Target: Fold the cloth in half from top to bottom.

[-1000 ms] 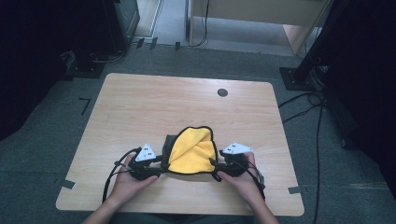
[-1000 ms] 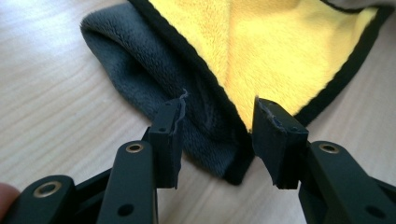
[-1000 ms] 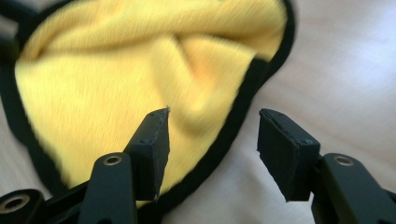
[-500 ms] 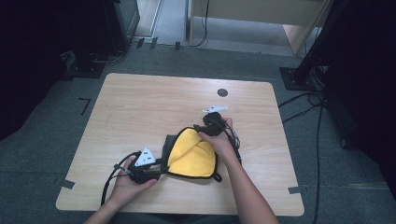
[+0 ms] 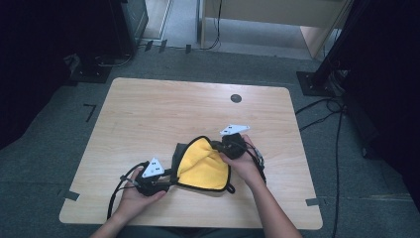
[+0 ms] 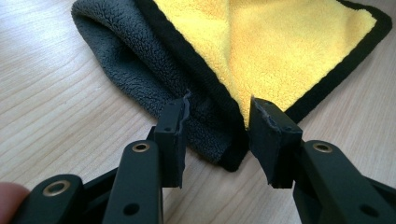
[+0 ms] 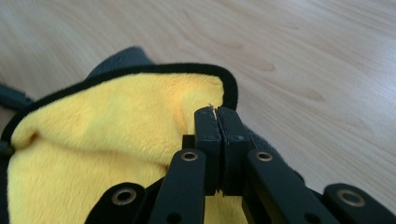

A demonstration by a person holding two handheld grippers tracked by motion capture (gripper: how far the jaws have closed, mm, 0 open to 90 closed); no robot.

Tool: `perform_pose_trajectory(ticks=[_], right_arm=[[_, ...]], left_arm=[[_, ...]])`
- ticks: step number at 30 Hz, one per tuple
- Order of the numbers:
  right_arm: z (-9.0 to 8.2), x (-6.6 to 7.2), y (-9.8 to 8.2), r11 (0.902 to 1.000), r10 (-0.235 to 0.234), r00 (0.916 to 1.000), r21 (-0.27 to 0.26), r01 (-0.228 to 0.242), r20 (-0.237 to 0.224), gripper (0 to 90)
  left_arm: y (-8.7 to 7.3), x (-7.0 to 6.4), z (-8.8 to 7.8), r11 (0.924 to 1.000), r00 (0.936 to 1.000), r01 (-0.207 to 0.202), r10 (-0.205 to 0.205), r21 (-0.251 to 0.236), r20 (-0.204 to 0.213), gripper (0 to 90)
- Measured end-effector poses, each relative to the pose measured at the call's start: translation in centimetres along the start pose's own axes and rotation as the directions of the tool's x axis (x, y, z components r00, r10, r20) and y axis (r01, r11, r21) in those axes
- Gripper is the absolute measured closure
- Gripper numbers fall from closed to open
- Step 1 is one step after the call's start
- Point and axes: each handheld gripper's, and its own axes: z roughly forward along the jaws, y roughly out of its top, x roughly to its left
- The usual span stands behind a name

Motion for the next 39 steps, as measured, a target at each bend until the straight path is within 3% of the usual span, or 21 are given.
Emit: perform_pose_trajectory(ticks=[7,9,13,18,22,28,32,33,34,37,39], right_arm=[[-1.2,1.0,-0.5,0.9993,-0.038,0.9988,-0.002,0.038,-0.030,88.1],[-1.9,1.6,-1.0,0.9977,-0.066,0.9974,-0.019,0.066,-0.028,88.1],[-3.9,2.2,-2.8,0.9913,-0.119,0.9923,-0.059,0.117,-0.032,87.3],[-5.1,1.5,-4.7,0.9955,-0.084,0.9961,-0.046,0.083,-0.028,84.5],[-5.8,1.0,-4.9,0.9951,-0.042,0.9985,-0.091,0.039,-0.036,87.2],[-6.4,2.1,-4.9,0.9892,-0.089,0.9947,-0.121,0.083,-0.051,87.7],[-7.1,2.0,-6.2,0.9852,-0.150,0.9880,-0.089,0.146,-0.037,87.4],[-7.3,1.7,-6.7,0.9863,-0.154,0.9870,-0.066,0.151,-0.046,87.7],[-7.4,1.2,-7.5,0.9871,-0.159,0.9871,-0.028,0.158,-0.023,87.6],[-7.7,0.1,-9.0,0.9913,-0.129,0.9915,0.025,0.129,0.012,82.5],[-8.3,-0.4,-9.1,0.9978,-0.063,0.9978,-0.019,0.063,0.020,75.0]], left_arm=[[-0.1,-0.1,-0.1,0.9999,0.9999,-0.010,0.009,-0.004,-0.006,59.2],[-0.2,-0.2,-0.2,0.9999,0.9999,-0.013,0.013,-0.008,-0.004,62.1],[-0.3,-0.6,-0.5,0.9979,0.9979,-0.062,0.062,-0.017,-0.016,74.4],[-0.4,-1.0,-0.5,0.9952,0.9951,-0.097,0.097,-0.016,-0.021,82.5],[-0.3,-0.9,-0.5,0.9953,0.9954,-0.095,0.095,-0.017,-0.015,84.3],[-0.4,-1.0,-0.6,0.9941,0.9942,-0.106,0.105,-0.023,-0.022,85.3],[-0.5,-1.0,-0.7,0.9948,0.9945,-0.100,0.100,-0.019,-0.031,86.6],[-0.5,-1.0,-0.7,0.9951,0.9948,-0.096,0.096,-0.020,-0.034,86.9],[-0.5,-0.9,-0.8,0.9955,0.9952,-0.092,0.092,-0.021,-0.035,87.2],[-0.6,-0.9,-0.9,0.9956,0.9953,-0.091,0.090,-0.023,-0.037,87.3],[-0.6,-1.0,-0.8,0.9943,0.9942,-0.102,0.101,-0.030,-0.035,86.9]])
